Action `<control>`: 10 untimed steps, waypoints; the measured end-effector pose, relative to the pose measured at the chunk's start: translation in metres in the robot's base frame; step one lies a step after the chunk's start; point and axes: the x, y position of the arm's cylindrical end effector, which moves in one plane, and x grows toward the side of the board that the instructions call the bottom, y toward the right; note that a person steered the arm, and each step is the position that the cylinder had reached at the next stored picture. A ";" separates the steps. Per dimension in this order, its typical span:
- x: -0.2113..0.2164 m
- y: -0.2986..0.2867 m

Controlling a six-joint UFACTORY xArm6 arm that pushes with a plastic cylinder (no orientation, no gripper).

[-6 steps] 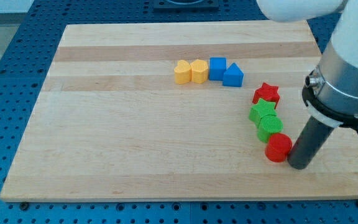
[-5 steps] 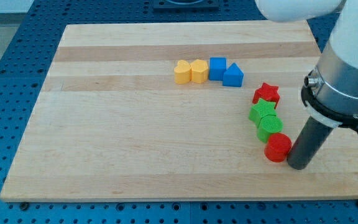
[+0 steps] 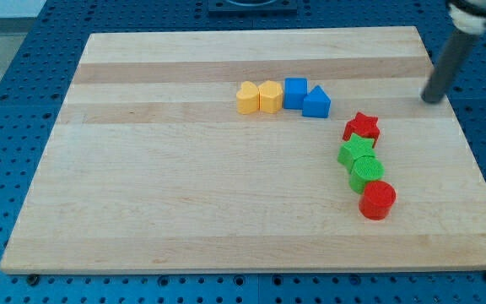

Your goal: Push blue cube slightly down

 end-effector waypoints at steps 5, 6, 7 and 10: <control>-0.077 -0.381; -0.077 -0.337; -0.077 -0.301; -0.048 -0.198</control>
